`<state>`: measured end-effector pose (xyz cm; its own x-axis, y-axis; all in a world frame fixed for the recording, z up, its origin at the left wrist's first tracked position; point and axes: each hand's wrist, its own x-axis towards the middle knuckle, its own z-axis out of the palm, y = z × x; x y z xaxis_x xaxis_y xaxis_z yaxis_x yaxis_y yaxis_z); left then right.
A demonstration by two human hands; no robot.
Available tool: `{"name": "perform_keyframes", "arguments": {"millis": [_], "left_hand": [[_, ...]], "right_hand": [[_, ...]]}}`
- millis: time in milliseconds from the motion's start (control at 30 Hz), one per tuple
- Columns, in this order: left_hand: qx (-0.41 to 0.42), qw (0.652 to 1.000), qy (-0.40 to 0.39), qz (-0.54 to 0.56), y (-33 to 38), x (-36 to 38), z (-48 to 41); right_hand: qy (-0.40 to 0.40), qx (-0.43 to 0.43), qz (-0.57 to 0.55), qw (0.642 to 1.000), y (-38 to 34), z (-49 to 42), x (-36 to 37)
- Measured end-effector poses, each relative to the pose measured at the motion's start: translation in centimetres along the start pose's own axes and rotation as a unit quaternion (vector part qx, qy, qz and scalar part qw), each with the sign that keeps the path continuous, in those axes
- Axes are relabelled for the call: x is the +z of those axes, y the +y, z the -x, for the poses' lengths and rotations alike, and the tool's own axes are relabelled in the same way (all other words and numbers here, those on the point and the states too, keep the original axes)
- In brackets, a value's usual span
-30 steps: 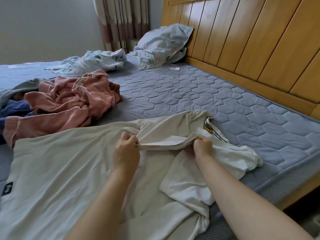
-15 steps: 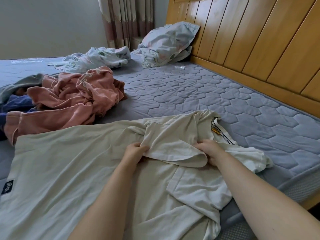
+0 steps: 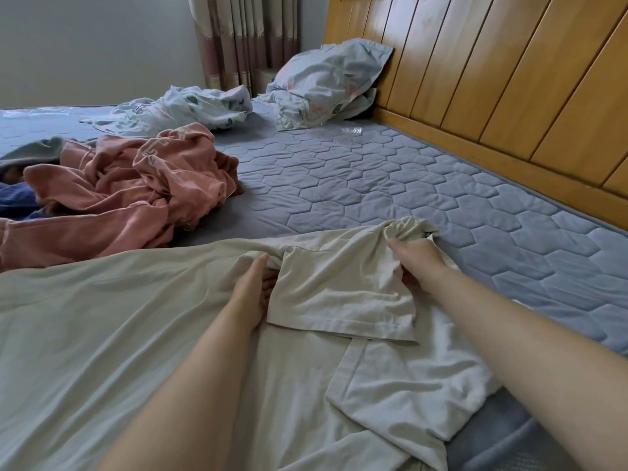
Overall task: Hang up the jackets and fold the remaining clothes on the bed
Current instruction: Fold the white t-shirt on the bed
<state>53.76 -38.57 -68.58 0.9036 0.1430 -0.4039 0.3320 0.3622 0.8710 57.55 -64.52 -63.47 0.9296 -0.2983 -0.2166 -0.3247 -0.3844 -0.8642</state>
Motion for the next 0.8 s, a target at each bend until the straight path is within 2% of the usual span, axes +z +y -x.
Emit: {"name": "perform_keyframes", "arguments": {"millis": [67,133,233,367,433,500,633,700,800], "left_hand": [[-0.004,1.0,0.017,0.008,0.6,0.5,-1.0],[-0.018,0.998,0.042,0.038,1.1,0.9,-2.1],[0.002,0.986,0.057,0.158,1.1,1.3,-3.8],[0.056,0.943,-0.015,0.328,0.5,0.7,-4.5],[0.071,0.932,-0.034,0.353,0.4,0.2,-4.7],[0.077,0.942,-0.05,0.323,0.1,0.1,-5.0],[0.048,0.98,-0.102,0.163,0.6,0.6,-4.6],[0.037,0.984,-0.132,0.112,1.0,0.3,-4.6],[0.045,0.974,-0.185,0.121,0.8,0.2,-4.5]], "right_hand": [[-0.018,0.053,-0.042,0.998,1.2,-3.9,0.4],[-0.032,0.07,-0.064,0.995,2.8,-8.3,1.3],[-0.032,0.078,-0.169,0.982,0.5,-7.0,1.4],[-0.054,0.075,-0.307,0.947,-2.3,-5.2,1.1],[-0.069,0.065,-0.334,0.938,-2.4,-5.4,0.9],[-0.084,0.059,-0.322,0.941,-2.2,-5.3,1.0],[-0.138,0.064,-0.278,0.948,-2.6,-5.0,1.7],[-0.164,0.073,-0.255,0.95,-2.8,-5.2,2.2],[-0.175,0.084,-0.264,0.945,-2.6,-5.7,2.5]]}}
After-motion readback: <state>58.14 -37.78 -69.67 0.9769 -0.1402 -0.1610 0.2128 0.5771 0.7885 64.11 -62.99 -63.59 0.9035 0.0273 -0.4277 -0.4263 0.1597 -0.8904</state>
